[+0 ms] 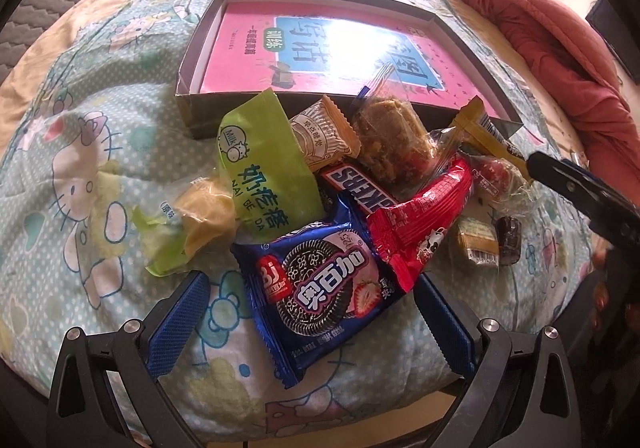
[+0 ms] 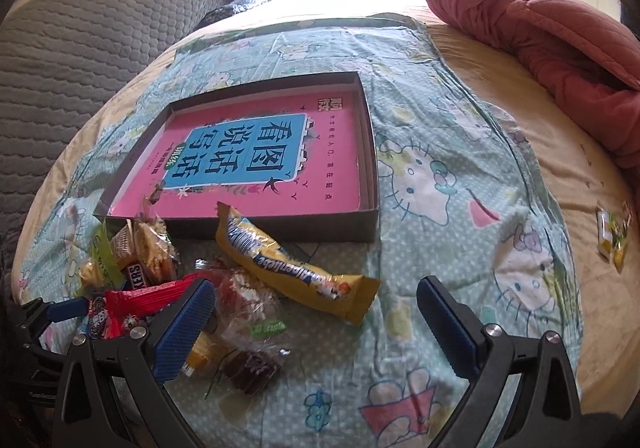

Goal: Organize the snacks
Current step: 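Grasp the blue biscuit pack with the left gripper while the right gripper grasps the yellow wafer bar, then carry the blue biscuit pack and yellow wafer bar into the box with both grippers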

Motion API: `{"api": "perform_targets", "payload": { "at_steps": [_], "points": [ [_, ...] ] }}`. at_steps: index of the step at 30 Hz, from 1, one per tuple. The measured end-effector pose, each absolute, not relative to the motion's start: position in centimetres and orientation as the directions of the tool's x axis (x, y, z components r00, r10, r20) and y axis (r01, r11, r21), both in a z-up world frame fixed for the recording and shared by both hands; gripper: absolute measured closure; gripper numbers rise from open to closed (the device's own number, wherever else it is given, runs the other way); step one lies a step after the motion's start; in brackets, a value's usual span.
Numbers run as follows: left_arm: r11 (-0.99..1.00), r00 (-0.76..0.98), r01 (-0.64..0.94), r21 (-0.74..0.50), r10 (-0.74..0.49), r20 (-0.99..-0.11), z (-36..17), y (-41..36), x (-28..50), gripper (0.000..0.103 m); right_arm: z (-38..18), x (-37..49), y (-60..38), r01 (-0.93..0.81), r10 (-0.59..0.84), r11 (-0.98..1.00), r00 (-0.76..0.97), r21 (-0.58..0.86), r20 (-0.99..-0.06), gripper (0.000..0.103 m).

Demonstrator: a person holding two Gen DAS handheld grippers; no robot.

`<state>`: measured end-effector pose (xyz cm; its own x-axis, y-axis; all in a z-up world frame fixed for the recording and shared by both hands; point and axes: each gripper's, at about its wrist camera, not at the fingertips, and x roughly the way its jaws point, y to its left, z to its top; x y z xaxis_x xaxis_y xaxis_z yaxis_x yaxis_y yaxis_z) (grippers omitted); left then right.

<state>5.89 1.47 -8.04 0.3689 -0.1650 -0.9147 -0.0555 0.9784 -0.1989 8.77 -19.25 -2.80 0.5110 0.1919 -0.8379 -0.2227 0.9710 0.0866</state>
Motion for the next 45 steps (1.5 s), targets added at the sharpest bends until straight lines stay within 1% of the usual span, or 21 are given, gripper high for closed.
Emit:
{"api": "perform_targets", "payload": {
  "at_steps": [3,5,7,9,14,15,16,18,19,21,22,23,24,27,32,33,34,40,45],
  "points": [
    [0.977,0.371,-0.051,-0.209,-0.175,-0.912,-8.1,1.7,5.6,0.002,-2.9,9.9,-19.0,-0.259,0.199,0.963,0.508,0.072,-0.838,0.005],
    [0.977,0.373,-0.046,-0.211,-0.179,-0.91,-8.1,1.7,5.6,0.002,-3.1,10.4,-18.5,-0.307,0.236,0.948,0.484,0.09,-0.843,0.009],
    [0.977,0.374,-0.041,-0.211,-0.181,-0.91,-8.1,1.6,5.6,0.002,-3.6,10.9,-17.9,-0.343,0.248,0.935,0.459,0.087,-0.853,0.014],
    [0.977,0.375,-0.034,-0.212,-0.184,-0.908,-8.1,1.5,5.7,0.002,-4.1,11.2,-17.2,-0.384,0.263,0.919,0.429,0.089,-0.864,0.021],
    [0.975,0.379,-0.023,-0.22,-0.195,-0.904,-8.1,1.2,5.8,0.002,-4.7,11.9,-16.3,-0.438,0.319,0.889,0.39,0.13,-0.864,0.031],
    [0.975,0.38,-0.023,-0.222,-0.197,-0.904,-8.2,1.2,5.9,0.004,-4.8,12.0,-16.2,-0.445,0.328,0.884,0.379,0.14,-0.865,0.036],
    [0.974,0.382,-0.025,-0.225,-0.199,-0.903,-8.2,1.2,5.9,0.006,-5.0,12.2,-16.1,-0.452,0.337,0.879,0.366,0.151,-0.868,0.039],
    [0.972,0.381,-0.032,-0.232,-0.203,-0.902,-8.3,1.3,6.0,0.007,-5.4,12.6,-15.9,-0.459,0.344,0.874,0.346,0.162,-0.873,0.046],
    [0.972,0.381,-0.035,-0.233,-0.203,-0.902,-8.3,1.4,6.0,0.008,-5.6,12.8,-15.8,-0.459,0.349,0.872,0.337,0.171,-0.874,0.047],
    [0.97,0.387,-0.043,-0.238,-0.203,-0.899,-8.3,1.6,6.1,0.008,-5.9,13.1,-15.8,-0.461,0.368,0.865,0.317,0.197,-0.874,0.053],
    [0.969,0.391,-0.049,-0.242,-0.205,-0.897,-8.3,1.7,6.2,0.01,-6.0,13.2,-15.8,-0.461,0.379,0.861,0.306,0.212,-0.873,0.055],
    [0.969,0.396,-0.055,-0.243,-0.202,-0.896,-8.3,1.9,6.2,0.014,-6.1,13.2,-15.8,-0.461,0.385,0.86,0.303,0.22,-0.872,0.057],
    [0.968,0.399,-0.056,-0.244,-0.202,-0.894,-8.3,1.9,6.3,0.022,-6.0,13.1,-15.8,-0.464,0.392,0.857,0.305,0.224,-0.868,0.062],
    [0.968,0.401,-0.057,-0.244,-0.202,-0.894,-8.3,1.9,6.3,0.024,-5.4,12.6,-15.4,-0.49,0.396,0.847,0.326,0.205,-0.858,0.07],
    [0.962,0.411,-0.062,-0.267,-0.219,-0.885,-8.2,2.4,6.0,0.028,-4.0,11.6,-14.9,-0.528,0.439,0.822,0.349,0.214,-0.828,0.075],
    [0.961,0.413,-0.065,-0.268,-0.219,-0.884,-8.1,2.5,5.9,0.031,-3.7,11.5,-14.9,-0.528,0.448,0.82,0.354,0.22,-0.821,0.077],
    [0.961,0.417,-0.068,-0.266,-0.215,-0.883,-8.0,2.5,5.9,0.038,-3.5,11.4,-14.9,-0.531,0.457,0.817,0.358,0.225,-0.814,0.077],
    [0.955,0.418,-0.059,-0.29,-0.24,-0.876,-7.7,2.8,5.2,0.039,-2.8,10.9,-14.6,-0.545,0.481,0.804,0.36,0.238,-0.799,0.077],
    [0.957,0.423,-0.051,-0.285,-0.238,-0.874,-7.0,2.7,4.5,0.04,-2.2,10.6,-14.9,-0.545,0.507,0.797,0.368,0.26,-0.78,0.077]
  ]
}}
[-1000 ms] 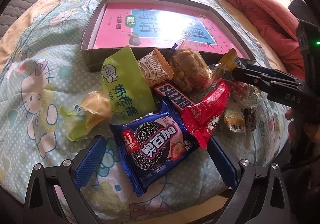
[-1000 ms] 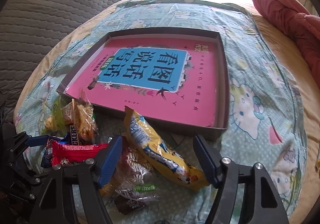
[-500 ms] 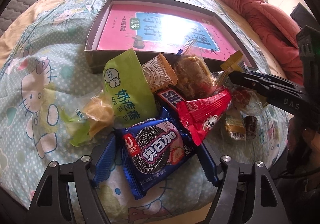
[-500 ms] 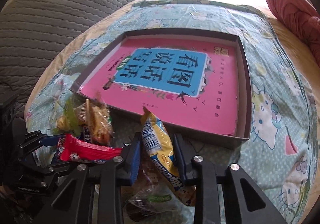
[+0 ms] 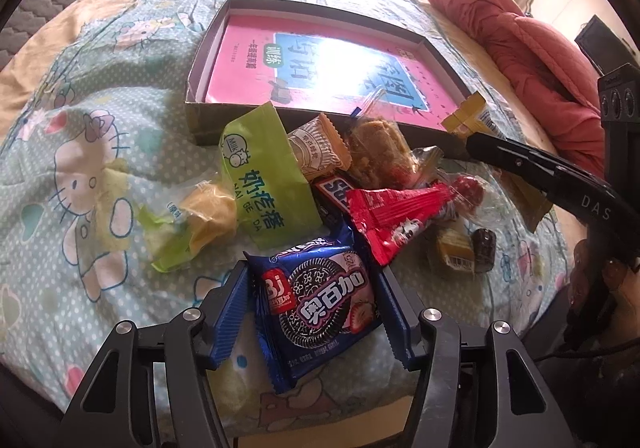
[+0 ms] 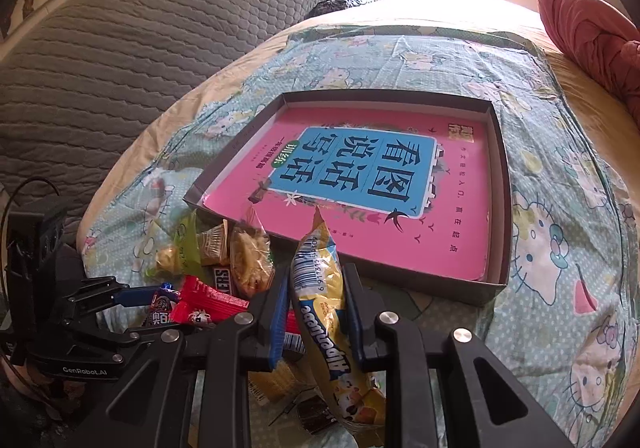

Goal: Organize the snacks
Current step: 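Carry the blue biscuit pack and yellow wafer bar into the box with both grippers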

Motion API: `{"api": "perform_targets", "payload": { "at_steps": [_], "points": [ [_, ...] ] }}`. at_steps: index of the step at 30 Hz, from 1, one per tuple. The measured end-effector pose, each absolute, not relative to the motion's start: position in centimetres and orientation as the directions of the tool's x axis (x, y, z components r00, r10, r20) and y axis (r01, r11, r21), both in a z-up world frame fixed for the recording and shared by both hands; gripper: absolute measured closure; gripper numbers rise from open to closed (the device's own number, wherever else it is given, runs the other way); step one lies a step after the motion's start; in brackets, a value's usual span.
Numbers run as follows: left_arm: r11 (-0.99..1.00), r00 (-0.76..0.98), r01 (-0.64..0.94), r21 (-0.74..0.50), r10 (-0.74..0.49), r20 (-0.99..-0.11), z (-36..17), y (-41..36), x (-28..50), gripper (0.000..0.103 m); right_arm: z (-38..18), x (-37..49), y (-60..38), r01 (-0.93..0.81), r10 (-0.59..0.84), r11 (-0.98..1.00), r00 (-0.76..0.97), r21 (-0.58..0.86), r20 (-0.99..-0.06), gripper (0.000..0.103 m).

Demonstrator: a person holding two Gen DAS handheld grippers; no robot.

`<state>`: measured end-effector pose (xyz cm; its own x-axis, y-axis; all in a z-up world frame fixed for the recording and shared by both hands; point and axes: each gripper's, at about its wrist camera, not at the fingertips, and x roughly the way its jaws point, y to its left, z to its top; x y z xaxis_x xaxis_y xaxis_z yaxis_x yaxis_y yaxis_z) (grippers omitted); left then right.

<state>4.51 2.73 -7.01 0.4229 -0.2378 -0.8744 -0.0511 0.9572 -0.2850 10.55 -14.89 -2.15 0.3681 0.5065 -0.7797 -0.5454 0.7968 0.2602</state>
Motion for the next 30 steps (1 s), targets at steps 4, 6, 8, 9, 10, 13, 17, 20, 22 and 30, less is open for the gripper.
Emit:
{"api": "perform_targets", "payload": {
  "at_steps": [4,6,8,9,10,13,17,20,22,30],
  "points": [
    [0.957,0.431,-0.046,-0.285,-0.238,-0.87,-6.2,2.8,3.6,0.041,-1.6,10.4,-15.3,-0.54,0.521,0.796,0.382,0.274,-0.763,0.077],
    [0.958,0.441,-0.046,-0.282,-0.234,-0.867,-5.6,2.9,3.6,0.041,-1.3,10.4,-15.4,-0.539,0.529,0.795,0.391,0.278,-0.753,0.077],
    [0.96,0.459,-0.046,-0.276,-0.226,-0.859,-4.9,3.0,3.2,0.041,-0.8,10.3,-15.6,-0.539,0.537,0.794,0.403,0.282,-0.741,0.077],
    [0.961,0.473,-0.046,-0.274,-0.221,-0.853,-4.5,3.1,3.1,0.041,-0.6,10.4,-15.6,-0.539,0.54,0.794,0.409,0.283,-0.736,0.077],
    [0.961,0.485,-0.046,-0.273,-0.217,-0.847,-4.1,3.2,3.0,0.041,-0.4,10.4,-15.7,-0.537,0.541,0.795,0.416,0.282,-0.731,0.077],
    [0.962,0.523,-0.045,-0.268,-0.206,-0.827,-3.1,3.4,2.8,0.041,-0.1,10.5,-15.9,-0.529,0.542,0.8,0.432,0.284,-0.72,0.077],
    [0.964,0.553,-0.037,-0.263,-0.199,-0.809,-2.1,3.5,3.1,0.041,0.5,10.7,-16.2,-0.523,0.547,0.802,0.45,0.288,-0.706,0.077],
    [0.965,0.576,-0.037,-0.259,-0.191,-0.795,-1.5,3.6,3.4,0.041,1.0,10.8,-16.1,-0.517,0.524,0.816,0.475,0.258,-0.706,0.077],
    [0.966,0.584,-0.035,-0.255,-0.187,-0.79,-1.2,3.5,3.9,0.041,1.2,10.8,-15.9,-0.518,0.514,0.821,0.491,0.239,-0.703,0.077],
    [0.969,0.607,-0.052,-0.243,-0.163,-0.778,-0.9,3.9,6.0,0.041,2.2,10.9,-15.2,-0.53,0.5,0.826,0.536,0.189,-0.68,0.077]
  ]
}}
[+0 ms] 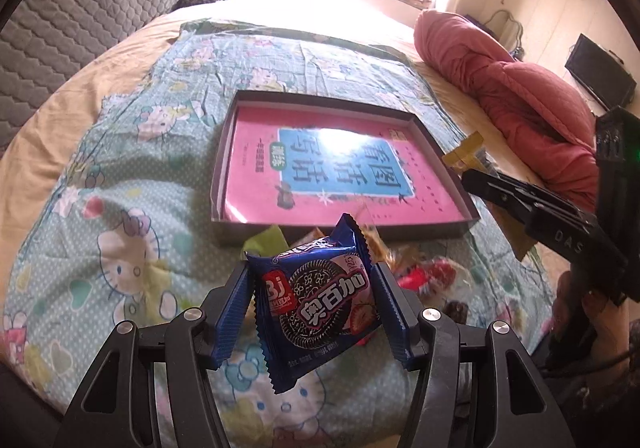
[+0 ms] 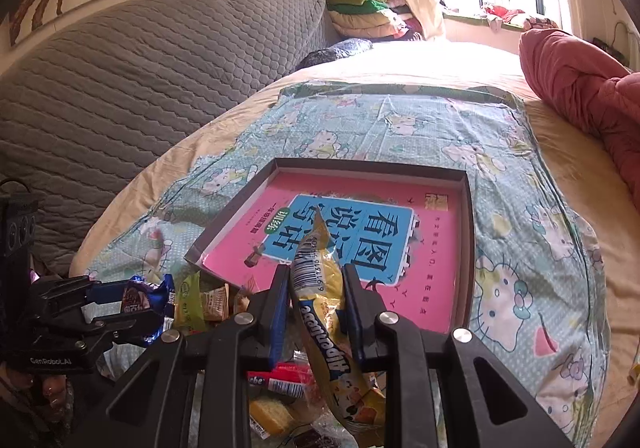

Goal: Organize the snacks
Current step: 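Carry the blue biscuit pack and yellow wafer bar into the box with both grippers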

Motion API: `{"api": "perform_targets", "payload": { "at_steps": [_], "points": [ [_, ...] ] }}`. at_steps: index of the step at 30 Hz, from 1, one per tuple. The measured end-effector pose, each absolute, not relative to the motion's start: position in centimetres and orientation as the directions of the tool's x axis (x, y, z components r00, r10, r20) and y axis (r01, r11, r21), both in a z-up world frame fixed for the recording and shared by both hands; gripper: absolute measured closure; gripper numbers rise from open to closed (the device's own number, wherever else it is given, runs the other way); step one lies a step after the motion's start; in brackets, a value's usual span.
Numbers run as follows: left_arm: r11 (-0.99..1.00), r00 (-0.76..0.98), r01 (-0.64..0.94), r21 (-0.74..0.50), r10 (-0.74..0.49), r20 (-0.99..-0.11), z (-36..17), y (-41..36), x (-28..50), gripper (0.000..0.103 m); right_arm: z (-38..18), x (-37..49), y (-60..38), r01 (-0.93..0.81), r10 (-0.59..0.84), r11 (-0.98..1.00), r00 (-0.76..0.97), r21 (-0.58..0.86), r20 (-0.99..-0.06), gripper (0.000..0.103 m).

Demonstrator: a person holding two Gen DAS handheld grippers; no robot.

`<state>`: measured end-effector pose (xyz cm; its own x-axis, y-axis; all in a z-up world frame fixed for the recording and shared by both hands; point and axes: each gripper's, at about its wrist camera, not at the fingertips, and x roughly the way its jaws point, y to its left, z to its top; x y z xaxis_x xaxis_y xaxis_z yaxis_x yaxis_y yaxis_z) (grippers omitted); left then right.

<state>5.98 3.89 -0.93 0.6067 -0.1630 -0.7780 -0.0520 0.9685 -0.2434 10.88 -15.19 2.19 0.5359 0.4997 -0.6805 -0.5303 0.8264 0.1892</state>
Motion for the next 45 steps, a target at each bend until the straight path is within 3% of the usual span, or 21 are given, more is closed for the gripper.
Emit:
{"api": "perform_targets", "payload": {
  "at_steps": [14,45],
  "points": [
    [0.971,0.648,-0.082,-0.225,-0.12,-0.753,-0.5,4.0,11.4,0.041,3.0,13.3,-14.5,-0.508,0.437,0.856,0.61,0.098,-0.661,0.077],
    [0.98,0.592,-0.103,-0.17,-0.077,-0.802,-4.8,2.6,19.2,0.041,-2.5,20.6,-16.3,-0.327,0.387,0.914,0.527,0.24,-0.756,0.077]
  ]
}}
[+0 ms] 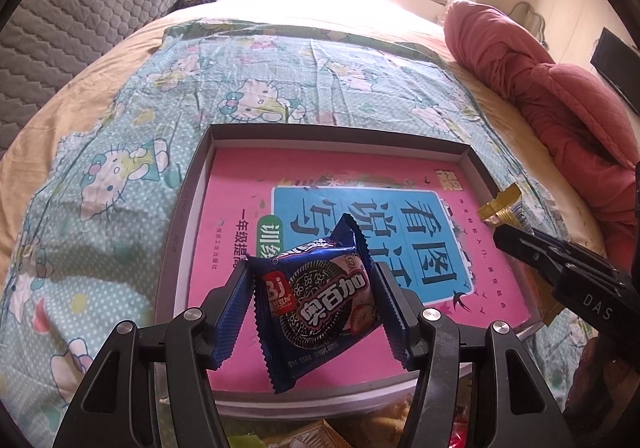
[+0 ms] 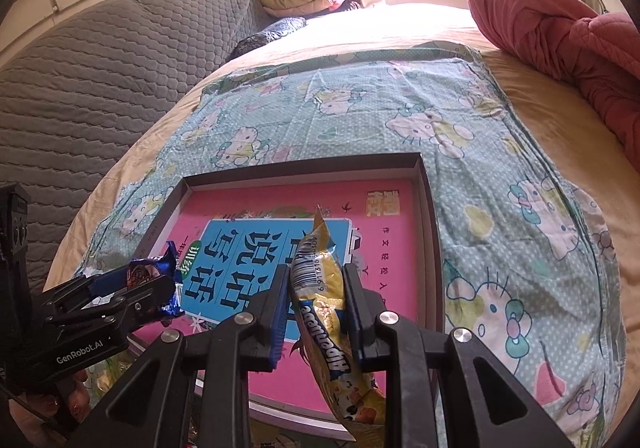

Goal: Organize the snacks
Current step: 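Carry the blue biscuit pack and yellow wafer bar into the box with both grippers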

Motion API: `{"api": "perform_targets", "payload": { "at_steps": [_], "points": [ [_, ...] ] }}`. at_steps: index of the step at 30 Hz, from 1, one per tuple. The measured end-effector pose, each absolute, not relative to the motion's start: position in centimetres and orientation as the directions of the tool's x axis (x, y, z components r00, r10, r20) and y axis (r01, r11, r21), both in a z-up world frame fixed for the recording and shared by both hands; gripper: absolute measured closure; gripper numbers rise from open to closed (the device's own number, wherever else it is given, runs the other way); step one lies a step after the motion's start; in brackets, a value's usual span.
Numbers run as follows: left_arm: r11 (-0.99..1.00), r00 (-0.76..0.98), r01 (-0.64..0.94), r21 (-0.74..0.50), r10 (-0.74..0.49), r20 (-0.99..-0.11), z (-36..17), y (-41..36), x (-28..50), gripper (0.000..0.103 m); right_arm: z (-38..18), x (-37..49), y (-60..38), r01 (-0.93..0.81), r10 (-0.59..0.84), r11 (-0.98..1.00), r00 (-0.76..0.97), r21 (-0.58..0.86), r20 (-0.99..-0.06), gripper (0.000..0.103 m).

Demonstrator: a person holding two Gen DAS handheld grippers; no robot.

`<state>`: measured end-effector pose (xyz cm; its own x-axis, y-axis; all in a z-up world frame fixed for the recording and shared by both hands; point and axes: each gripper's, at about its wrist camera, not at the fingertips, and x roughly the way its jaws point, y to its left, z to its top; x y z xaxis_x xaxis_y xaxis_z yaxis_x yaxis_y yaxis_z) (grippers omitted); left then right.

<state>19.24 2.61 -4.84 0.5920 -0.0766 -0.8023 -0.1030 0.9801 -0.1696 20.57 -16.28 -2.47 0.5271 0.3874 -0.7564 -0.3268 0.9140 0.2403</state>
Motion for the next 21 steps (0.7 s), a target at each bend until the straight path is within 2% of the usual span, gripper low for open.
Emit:
{"api": "perform_targets", "payload": {
  "at_steps": [21],
  "points": [
    [0.977,0.559,-0.123,-0.174,-0.077,-0.825,-6.2,2.9,19.9,0.041,-4.1,20.7,-15.6,-0.32,0.363,0.92,0.482,0.225,-0.798,0.077]
  ]
}}
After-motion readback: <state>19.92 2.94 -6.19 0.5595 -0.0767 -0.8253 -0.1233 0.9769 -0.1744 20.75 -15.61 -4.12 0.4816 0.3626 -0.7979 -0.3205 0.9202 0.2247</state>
